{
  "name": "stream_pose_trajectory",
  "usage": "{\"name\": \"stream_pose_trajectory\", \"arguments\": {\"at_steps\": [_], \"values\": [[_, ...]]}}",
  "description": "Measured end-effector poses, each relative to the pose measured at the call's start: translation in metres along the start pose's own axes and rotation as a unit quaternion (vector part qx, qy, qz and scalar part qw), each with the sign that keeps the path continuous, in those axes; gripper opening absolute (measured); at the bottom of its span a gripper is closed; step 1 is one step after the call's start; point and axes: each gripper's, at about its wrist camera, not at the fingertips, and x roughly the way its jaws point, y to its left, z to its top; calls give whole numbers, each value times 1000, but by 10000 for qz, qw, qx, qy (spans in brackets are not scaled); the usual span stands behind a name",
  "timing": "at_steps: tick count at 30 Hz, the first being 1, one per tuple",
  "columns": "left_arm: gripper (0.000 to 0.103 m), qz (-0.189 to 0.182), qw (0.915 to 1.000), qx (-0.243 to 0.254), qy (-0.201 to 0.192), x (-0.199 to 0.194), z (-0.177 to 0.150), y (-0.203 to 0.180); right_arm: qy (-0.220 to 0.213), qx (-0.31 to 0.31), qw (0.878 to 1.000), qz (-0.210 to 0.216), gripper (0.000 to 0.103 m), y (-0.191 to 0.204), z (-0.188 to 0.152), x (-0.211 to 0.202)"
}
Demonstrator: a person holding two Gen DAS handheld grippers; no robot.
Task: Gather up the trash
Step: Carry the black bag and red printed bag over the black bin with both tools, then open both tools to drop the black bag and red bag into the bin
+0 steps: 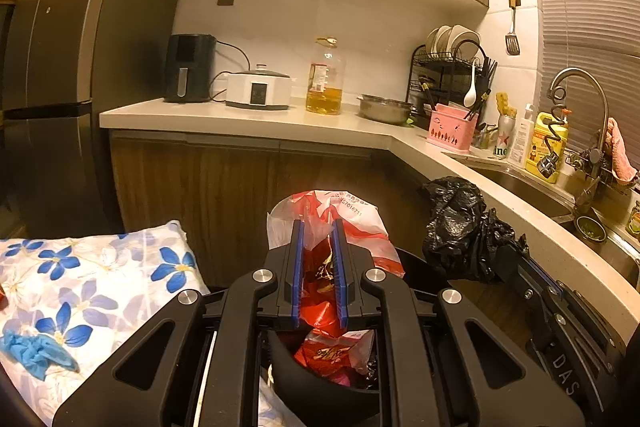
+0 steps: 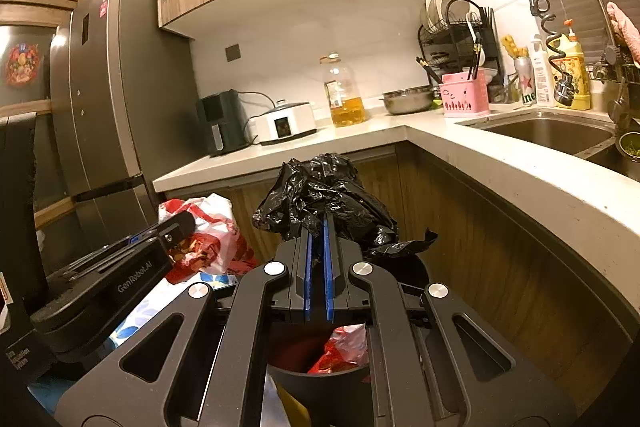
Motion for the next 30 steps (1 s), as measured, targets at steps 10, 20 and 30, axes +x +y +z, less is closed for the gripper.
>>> {"name": "stream_pose_trajectory", "arguments": {"at_steps": [10, 20, 30], "values": [[15, -137, 9999, 25, 72, 13, 0, 1, 41, 28, 10000, 60, 6, 1, 3, 11], [21, -258, 9994, -25, 231, 26, -2, 4, 202, 182, 9996, 11, 25, -7, 3, 23], [55, -208, 9986, -267, 397, 32, -11, 17, 157, 361, 9991, -139, 52, -18, 1, 17]]}}
